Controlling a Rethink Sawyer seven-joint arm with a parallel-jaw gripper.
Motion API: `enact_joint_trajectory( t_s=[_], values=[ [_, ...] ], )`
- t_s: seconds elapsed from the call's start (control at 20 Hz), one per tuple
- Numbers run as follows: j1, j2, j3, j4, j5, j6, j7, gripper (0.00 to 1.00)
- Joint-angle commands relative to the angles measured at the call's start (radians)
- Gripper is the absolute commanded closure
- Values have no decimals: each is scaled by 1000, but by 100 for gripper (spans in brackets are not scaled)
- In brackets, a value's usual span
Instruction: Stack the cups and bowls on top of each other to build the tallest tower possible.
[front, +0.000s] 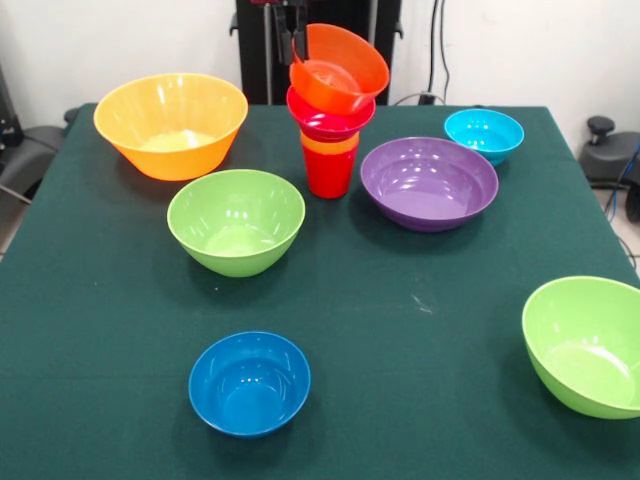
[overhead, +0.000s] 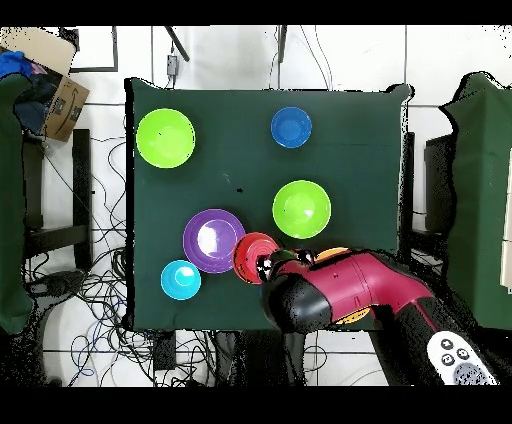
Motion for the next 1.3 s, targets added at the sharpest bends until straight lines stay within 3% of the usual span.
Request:
enact_joint_trajectory(
  t_s=[0.05, 0.75, 1.3],
  values=[
    [6, 74, 5, 58, -112, -67, -101, 100],
    [9, 127, -9, 62, -144, -112, -75, 100],
    [-10, 125, -9, 86, -149, -129, -69, 100]
  ],
)
